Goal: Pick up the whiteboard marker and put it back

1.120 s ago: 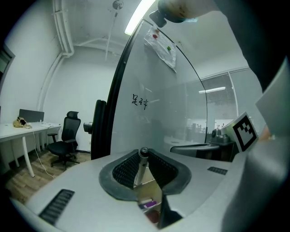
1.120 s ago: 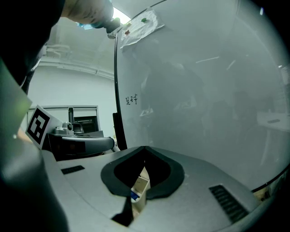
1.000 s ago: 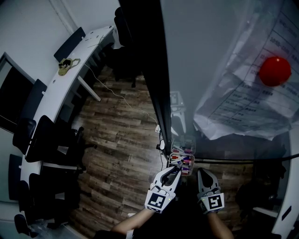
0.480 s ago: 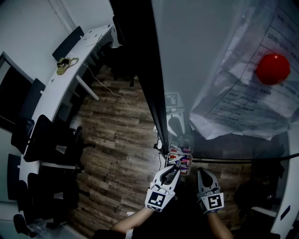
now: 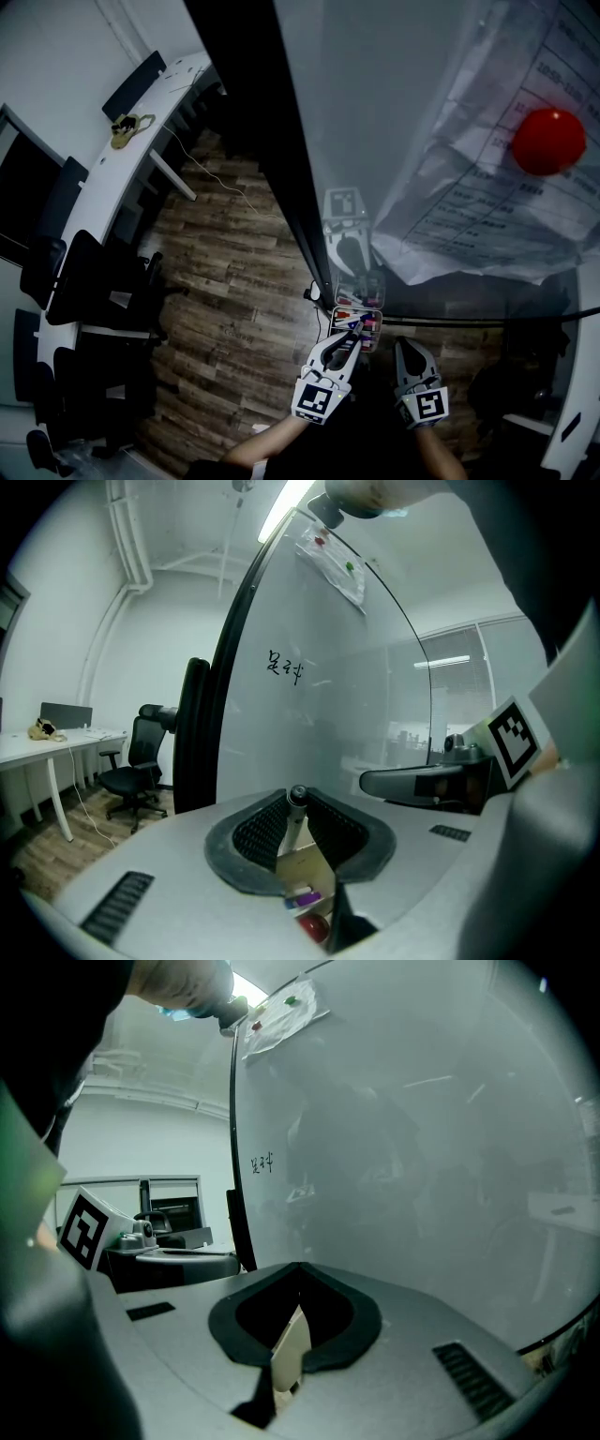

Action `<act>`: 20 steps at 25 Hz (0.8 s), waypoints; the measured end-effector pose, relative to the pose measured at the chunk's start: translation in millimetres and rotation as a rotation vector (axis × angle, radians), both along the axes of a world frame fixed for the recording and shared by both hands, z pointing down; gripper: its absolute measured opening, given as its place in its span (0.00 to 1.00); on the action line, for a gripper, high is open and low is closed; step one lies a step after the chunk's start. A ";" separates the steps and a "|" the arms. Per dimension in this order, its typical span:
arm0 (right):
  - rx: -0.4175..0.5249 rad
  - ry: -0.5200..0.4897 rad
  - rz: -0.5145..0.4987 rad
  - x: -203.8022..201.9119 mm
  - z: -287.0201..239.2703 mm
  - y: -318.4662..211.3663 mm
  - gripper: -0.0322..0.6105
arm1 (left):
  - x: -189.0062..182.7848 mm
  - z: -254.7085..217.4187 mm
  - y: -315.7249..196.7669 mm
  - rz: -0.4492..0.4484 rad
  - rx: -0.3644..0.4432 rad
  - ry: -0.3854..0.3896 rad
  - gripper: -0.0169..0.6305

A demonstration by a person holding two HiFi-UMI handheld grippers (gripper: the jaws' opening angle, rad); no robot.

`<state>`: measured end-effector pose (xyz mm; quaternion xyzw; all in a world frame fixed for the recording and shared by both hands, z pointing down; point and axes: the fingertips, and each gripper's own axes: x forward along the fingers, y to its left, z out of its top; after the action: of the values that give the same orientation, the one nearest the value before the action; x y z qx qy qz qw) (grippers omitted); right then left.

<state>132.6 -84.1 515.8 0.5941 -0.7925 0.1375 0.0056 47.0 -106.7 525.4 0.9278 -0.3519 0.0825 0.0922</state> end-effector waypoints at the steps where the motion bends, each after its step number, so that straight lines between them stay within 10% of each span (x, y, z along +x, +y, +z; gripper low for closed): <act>1: -0.002 -0.001 0.000 0.4 0.3 -0.1 0.07 | 0.6 0.7 0.2 0.002 0.000 -0.004 0.14; 20: -0.005 -0.005 -0.008 3.8 1.4 -3.0 0.07 | 2.6 3.4 -2.6 -0.016 0.005 -0.008 0.14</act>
<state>136.4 -87.0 517.2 0.5905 -0.7947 0.1407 0.0057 49.6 -109.3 528.8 0.9249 -0.3597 0.0849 0.0892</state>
